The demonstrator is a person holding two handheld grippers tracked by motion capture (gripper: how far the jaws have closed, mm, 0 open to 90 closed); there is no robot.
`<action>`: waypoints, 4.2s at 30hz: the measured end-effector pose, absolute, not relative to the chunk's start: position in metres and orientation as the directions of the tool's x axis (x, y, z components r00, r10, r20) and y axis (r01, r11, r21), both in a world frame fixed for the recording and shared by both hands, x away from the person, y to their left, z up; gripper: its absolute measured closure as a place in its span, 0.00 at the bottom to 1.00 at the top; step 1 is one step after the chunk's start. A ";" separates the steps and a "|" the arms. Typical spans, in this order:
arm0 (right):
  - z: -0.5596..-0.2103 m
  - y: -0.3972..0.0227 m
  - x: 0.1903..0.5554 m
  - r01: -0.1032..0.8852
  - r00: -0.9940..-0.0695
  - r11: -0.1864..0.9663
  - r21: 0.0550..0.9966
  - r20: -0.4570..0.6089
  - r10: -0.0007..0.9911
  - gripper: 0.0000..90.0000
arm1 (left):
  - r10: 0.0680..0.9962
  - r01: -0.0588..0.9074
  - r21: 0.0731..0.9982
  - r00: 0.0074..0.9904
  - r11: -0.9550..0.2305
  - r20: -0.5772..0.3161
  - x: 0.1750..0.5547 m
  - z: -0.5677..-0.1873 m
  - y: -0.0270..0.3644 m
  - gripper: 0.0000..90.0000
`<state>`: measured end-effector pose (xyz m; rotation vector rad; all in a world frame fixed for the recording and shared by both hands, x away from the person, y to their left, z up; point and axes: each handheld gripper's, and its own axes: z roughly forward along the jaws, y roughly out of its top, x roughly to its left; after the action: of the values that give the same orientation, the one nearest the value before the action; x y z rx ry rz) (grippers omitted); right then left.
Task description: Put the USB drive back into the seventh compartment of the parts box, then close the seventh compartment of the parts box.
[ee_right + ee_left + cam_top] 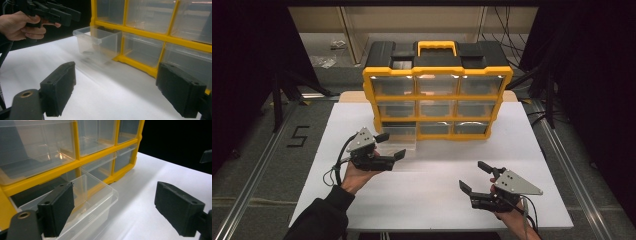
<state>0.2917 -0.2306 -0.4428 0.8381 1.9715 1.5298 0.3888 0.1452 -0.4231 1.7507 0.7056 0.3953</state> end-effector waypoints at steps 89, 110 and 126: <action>-0.443 -0.231 0.292 0.165 -0.683 0.177 0.970 -0.017 0.730 0.19 | 0.581 0.365 0.798 0.814 -0.479 -0.024 0.386 -0.464 0.127 0.21; -0.443 -0.230 0.293 0.167 -0.686 0.176 0.970 -0.014 0.728 0.19 | 0.654 0.382 0.798 0.756 -0.465 0.019 0.393 -0.464 0.137 0.51; -0.444 -0.230 0.293 0.169 -0.686 0.180 0.969 -0.016 0.728 0.19 | 0.719 0.391 0.811 0.693 -0.435 0.051 0.405 -0.466 0.144 0.99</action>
<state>0.2932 -0.2295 -0.4440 0.8406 1.9801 1.5280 0.4047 0.1443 -0.4659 2.0716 0.8479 0.5022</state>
